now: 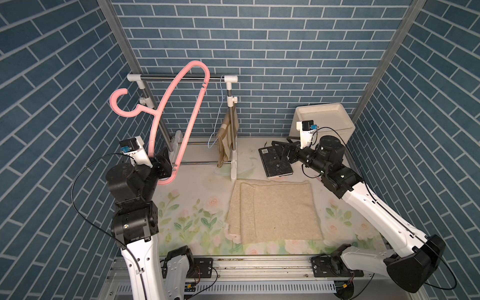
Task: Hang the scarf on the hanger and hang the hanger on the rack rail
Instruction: Pick up the hanger from the clothesline.
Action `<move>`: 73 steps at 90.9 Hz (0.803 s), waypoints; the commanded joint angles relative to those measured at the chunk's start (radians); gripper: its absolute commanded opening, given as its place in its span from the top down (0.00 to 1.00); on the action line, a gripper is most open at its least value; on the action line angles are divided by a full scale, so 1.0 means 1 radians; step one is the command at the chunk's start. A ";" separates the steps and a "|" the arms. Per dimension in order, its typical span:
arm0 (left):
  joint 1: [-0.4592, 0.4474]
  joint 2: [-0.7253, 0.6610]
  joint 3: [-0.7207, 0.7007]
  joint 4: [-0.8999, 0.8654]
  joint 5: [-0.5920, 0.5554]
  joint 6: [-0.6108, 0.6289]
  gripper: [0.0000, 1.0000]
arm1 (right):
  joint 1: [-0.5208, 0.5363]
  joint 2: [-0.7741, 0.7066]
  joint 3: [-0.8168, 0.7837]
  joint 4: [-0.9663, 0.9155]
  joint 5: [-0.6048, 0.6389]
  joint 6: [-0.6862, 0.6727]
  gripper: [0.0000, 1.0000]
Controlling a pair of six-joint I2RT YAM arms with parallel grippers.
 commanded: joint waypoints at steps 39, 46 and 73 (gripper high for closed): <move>-0.238 0.072 -0.063 0.234 0.076 -0.155 0.80 | 0.089 0.117 -0.020 0.561 -0.189 0.273 0.09; -0.359 0.113 -0.051 0.250 -0.008 -0.141 0.80 | 0.102 0.127 -0.018 0.602 -0.191 0.272 0.09; -0.663 0.212 -0.047 0.346 -0.208 -0.142 0.80 | 0.116 0.162 -0.009 0.753 -0.171 0.285 0.08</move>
